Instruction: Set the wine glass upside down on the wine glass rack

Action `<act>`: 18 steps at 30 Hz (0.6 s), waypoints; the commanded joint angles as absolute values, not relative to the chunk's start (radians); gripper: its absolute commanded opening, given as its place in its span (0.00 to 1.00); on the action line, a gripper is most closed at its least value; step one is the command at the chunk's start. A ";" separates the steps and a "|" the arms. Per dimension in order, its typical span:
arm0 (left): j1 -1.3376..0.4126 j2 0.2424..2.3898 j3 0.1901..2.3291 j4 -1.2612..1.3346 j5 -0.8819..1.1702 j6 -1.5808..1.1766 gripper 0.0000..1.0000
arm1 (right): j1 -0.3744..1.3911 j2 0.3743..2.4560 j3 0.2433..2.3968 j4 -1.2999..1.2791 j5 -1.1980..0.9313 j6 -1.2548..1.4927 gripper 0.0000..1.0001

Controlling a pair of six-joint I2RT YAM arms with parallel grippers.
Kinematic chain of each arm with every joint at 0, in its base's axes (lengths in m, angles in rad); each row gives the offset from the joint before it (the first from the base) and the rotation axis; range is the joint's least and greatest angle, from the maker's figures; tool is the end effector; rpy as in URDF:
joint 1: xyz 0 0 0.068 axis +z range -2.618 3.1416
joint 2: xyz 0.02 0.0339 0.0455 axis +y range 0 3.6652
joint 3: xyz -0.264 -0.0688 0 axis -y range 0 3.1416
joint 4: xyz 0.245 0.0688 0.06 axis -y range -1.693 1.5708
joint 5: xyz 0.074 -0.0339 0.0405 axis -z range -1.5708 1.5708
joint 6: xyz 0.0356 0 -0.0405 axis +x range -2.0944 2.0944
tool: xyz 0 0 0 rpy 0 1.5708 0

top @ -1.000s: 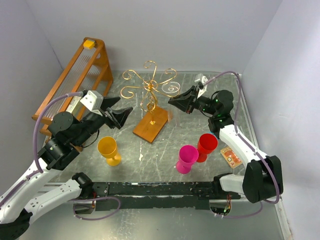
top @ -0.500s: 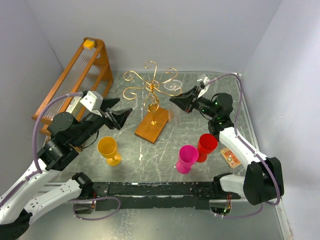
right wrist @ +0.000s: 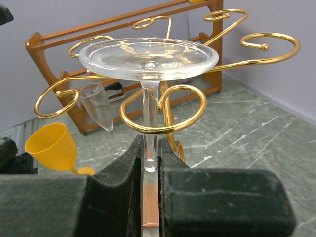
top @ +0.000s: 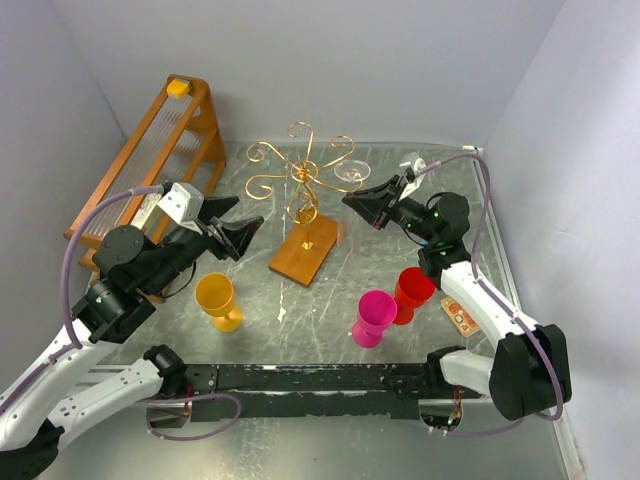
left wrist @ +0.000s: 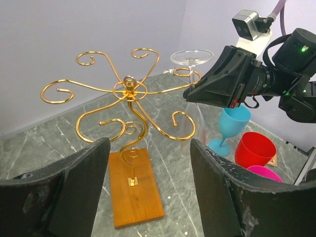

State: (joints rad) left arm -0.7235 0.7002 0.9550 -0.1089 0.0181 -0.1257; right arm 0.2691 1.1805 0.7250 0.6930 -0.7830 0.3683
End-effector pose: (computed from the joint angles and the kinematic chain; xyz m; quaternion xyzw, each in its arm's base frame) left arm 0.1109 -0.0988 0.4194 0.1990 0.6227 -0.3171 0.6871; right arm 0.2463 0.0940 0.3271 -0.2712 0.5857 0.4517 0.6159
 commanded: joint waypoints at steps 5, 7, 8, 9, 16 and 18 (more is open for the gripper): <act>-0.725 0.693 0.986 -0.107 -0.007 -0.137 0.76 | 0.267 1.157 0.674 0.775 -0.664 0.397 0.00; -0.725 0.690 0.983 -0.105 -0.009 -0.139 0.76 | 0.267 1.168 0.660 0.800 -0.653 0.413 0.00; -0.724 0.690 0.983 -0.104 -0.009 -0.138 0.76 | 0.268 1.174 0.657 0.809 -0.651 0.419 0.00; -0.724 0.692 0.983 -0.105 -0.009 -0.138 0.76 | 0.267 1.180 0.657 0.812 -0.652 0.423 0.00; -0.725 0.688 0.985 -0.109 -0.015 -0.139 0.76 | 0.269 1.242 0.714 0.782 -0.687 0.411 0.00; -0.725 0.685 0.983 -0.109 -0.014 -0.142 0.76 | 0.270 1.268 0.740 0.743 -0.703 0.391 0.00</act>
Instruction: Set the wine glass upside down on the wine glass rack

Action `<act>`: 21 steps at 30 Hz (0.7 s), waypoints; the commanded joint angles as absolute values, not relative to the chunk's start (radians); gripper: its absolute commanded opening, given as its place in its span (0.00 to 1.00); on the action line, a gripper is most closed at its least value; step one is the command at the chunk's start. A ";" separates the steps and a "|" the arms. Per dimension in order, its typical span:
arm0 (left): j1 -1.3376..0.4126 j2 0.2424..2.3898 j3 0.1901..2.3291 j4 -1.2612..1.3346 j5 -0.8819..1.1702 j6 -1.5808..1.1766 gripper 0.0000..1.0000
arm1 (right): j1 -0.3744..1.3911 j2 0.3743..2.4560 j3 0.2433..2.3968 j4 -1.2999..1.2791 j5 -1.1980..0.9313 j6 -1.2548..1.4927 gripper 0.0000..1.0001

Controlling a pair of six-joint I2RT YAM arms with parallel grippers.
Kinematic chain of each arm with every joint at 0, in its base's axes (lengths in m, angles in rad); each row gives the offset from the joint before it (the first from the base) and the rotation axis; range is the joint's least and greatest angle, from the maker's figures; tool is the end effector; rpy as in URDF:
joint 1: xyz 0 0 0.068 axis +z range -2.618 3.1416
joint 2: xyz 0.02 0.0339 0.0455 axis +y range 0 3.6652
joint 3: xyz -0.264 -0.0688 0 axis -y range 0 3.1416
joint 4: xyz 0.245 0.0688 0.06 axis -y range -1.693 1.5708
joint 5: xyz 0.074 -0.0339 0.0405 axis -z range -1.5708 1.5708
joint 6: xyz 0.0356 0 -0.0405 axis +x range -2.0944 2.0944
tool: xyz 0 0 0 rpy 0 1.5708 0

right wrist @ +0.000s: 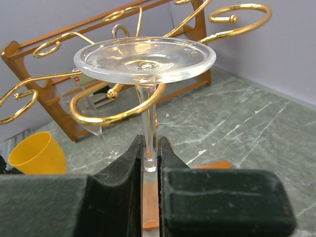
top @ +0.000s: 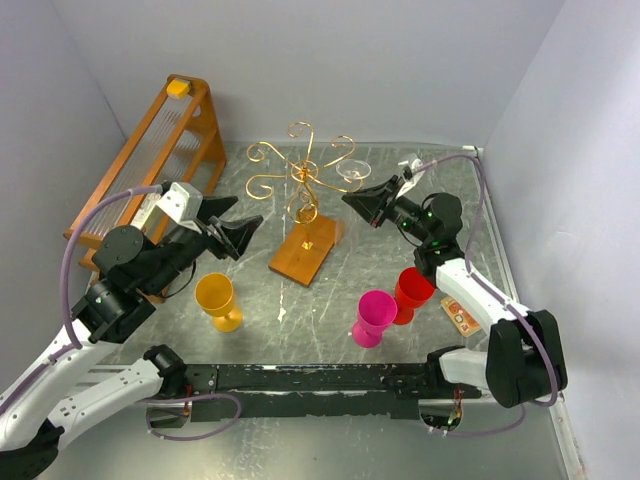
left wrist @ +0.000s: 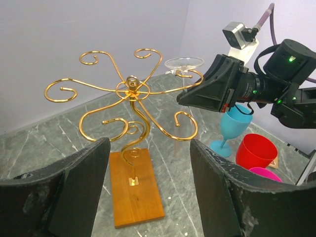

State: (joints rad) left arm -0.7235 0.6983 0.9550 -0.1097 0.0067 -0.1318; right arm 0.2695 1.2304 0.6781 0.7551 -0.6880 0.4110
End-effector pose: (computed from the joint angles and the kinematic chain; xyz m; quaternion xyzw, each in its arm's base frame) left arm 0.1107 -0.0981 0.4195 0.1929 0.6241 -0.3160 0.6880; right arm 0.2555 0.0940 0.3053 -0.2187 0.6119 0.4444 0.6167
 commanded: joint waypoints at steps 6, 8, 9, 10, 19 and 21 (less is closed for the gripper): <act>-0.726 0.697 1.006 -0.133 -0.016 -0.151 0.76 | 0.282 1.287 0.743 0.723 -0.700 0.365 0.23; -0.725 0.701 1.015 -0.139 -0.012 -0.152 0.76 | 0.286 1.284 0.736 0.720 -0.693 0.363 0.30; -0.725 0.701 1.017 -0.140 -0.011 -0.154 0.76 | 0.288 1.281 0.734 0.717 -0.690 0.363 0.33; -0.725 0.701 1.016 -0.140 -0.011 -0.157 0.76 | 0.288 1.277 0.731 0.712 -0.687 0.362 0.35; -0.724 0.708 1.020 -0.149 -0.007 -0.176 0.78 | 0.289 1.188 0.712 0.638 -0.614 0.356 0.60; -0.725 0.714 1.022 -0.156 -0.007 -0.185 0.80 | 0.288 1.145 0.707 0.599 -0.580 0.352 0.68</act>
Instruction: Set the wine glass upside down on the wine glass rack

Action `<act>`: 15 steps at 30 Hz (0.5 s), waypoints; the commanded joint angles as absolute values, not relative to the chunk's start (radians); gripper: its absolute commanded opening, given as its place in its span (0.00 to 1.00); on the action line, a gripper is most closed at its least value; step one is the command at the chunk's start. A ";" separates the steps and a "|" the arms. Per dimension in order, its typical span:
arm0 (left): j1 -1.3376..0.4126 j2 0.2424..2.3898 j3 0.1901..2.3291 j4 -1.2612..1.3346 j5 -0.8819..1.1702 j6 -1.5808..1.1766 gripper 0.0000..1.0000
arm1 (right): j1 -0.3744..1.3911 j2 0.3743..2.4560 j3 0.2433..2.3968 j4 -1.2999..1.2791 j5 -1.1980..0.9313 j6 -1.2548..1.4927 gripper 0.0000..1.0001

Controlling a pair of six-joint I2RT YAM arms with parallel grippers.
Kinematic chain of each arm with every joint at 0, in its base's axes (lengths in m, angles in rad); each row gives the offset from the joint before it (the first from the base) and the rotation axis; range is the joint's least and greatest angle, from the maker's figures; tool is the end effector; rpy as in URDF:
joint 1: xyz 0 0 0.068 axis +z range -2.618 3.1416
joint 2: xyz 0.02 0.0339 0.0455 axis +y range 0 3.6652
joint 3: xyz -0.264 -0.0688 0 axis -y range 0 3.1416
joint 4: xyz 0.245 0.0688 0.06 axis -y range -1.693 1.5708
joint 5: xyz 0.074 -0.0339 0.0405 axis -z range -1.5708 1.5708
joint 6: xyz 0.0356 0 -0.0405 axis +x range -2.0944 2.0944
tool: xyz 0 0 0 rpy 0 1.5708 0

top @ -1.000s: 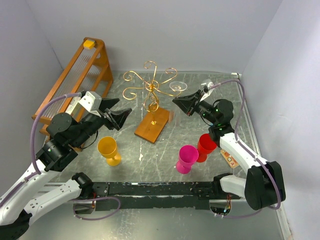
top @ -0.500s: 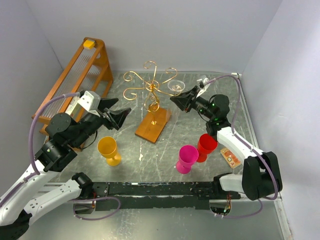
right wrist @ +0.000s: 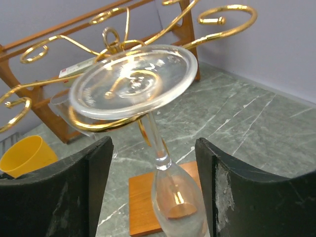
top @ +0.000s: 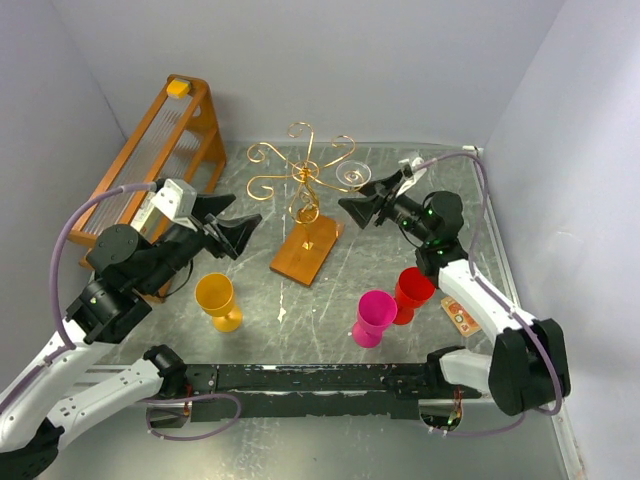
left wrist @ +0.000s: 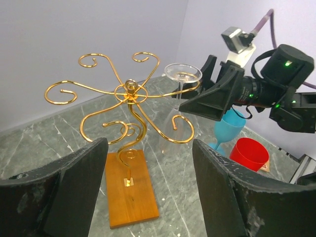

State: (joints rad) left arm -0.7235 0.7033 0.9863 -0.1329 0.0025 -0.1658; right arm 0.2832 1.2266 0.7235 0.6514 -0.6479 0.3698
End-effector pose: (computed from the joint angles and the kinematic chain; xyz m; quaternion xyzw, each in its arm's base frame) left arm 0.1090 -0.0964 0.4267 0.1804 0.6266 -0.3268 0.6841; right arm 0.2588 0.0977 0.3116 -0.2141 0.6287 0.4271 0.6136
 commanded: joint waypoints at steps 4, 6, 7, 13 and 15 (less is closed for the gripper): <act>-0.725 0.729 1.019 -0.141 0.022 -0.214 0.84 | 0.288 1.030 0.722 0.396 -0.466 0.326 0.77; -0.725 0.736 1.022 -0.137 0.038 -0.233 0.85 | 0.288 0.971 0.732 0.288 -0.397 0.318 0.78; -0.726 0.739 1.025 -0.139 0.046 -0.245 0.86 | 0.288 0.942 0.733 0.239 -0.366 0.327 0.78; -0.725 0.737 1.015 -0.169 0.007 -0.292 0.93 | 0.288 0.778 0.768 -0.065 -0.150 0.453 0.74; -0.726 0.731 1.010 -0.189 -0.027 -0.306 0.98 | 0.289 0.745 0.808 -0.190 -0.054 0.481 0.72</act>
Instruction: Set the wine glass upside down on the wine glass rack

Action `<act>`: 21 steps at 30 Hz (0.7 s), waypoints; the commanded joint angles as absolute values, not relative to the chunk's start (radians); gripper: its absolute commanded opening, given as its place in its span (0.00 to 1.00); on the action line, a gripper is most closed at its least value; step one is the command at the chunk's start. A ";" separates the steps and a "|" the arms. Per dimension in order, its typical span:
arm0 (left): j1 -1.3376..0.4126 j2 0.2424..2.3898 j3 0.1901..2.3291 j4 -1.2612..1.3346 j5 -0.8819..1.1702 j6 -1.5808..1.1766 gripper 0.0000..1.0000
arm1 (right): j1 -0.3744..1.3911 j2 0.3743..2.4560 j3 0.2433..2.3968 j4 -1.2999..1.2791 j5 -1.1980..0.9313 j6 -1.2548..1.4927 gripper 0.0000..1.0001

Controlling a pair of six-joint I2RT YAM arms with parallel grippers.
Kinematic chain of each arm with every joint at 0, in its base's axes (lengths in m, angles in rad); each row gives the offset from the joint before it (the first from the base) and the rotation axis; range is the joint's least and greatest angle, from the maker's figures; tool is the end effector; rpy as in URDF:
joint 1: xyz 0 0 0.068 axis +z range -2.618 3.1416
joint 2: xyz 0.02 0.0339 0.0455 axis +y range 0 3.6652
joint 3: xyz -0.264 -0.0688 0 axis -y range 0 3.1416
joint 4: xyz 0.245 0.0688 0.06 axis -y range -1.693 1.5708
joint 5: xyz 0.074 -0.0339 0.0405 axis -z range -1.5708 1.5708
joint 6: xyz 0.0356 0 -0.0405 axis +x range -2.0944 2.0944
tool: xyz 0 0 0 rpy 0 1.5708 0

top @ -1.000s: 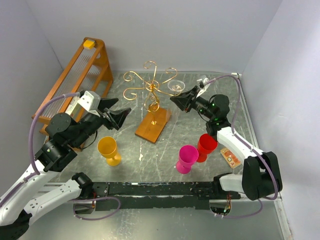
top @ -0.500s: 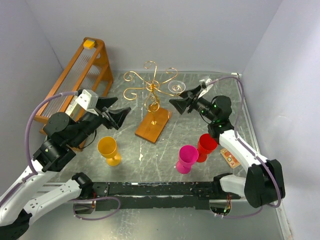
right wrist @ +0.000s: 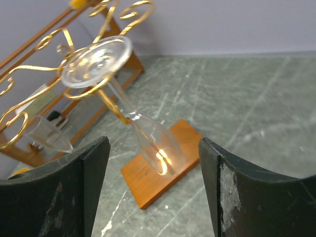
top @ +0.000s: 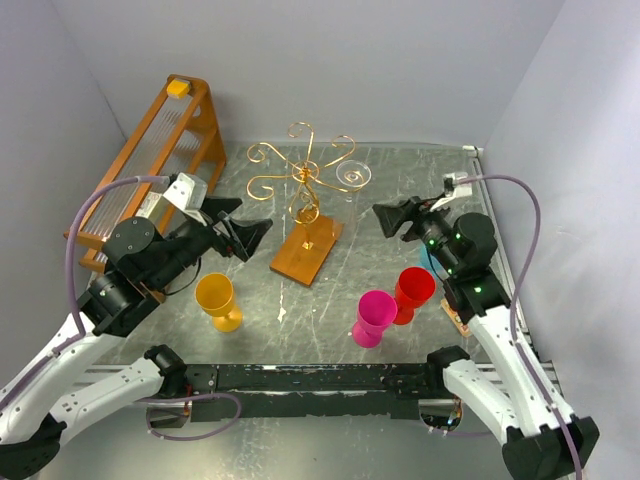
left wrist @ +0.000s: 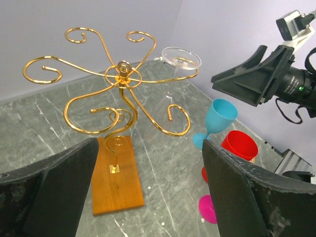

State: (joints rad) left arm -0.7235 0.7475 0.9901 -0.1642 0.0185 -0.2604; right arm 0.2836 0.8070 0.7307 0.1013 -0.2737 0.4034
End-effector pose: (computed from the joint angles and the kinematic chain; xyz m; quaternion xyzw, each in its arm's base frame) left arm 0.1188 -0.1058 0.4187 0.1624 0.6591 -0.3524 0.6442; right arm 0.1840 0.0637 0.3480 -0.0561 0.6963 0.3285 0.6357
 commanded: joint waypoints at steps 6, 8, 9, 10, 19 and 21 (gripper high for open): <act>-0.724 0.709 1.002 -0.216 -0.070 -0.314 1.00 | 0.288 0.752 0.962 -0.613 0.295 0.599 0.69; -0.725 0.702 0.999 -0.214 -0.068 -0.315 0.99 | 0.288 0.777 0.993 -0.690 0.355 0.611 0.67; -0.724 0.699 0.997 -0.213 -0.067 -0.315 0.98 | 0.288 0.795 0.994 -0.718 0.381 0.620 0.66; -0.725 0.693 0.993 -0.211 -0.065 -0.313 0.98 | 0.289 0.812 1.010 -0.742 0.401 0.626 0.64; -0.725 0.661 0.977 -0.199 -0.047 -0.325 0.96 | 0.288 0.938 0.980 -0.769 0.389 0.642 0.52; -0.725 0.660 0.982 -0.207 -0.045 -0.323 0.96 | 0.288 0.964 0.978 -0.753 0.348 0.634 0.52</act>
State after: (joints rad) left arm -0.7235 0.6666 0.9810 -0.2092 -0.0433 -0.3153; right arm 0.2836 0.9401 0.9974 -0.7383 0.3695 0.6281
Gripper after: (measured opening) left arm 0.961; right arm 0.525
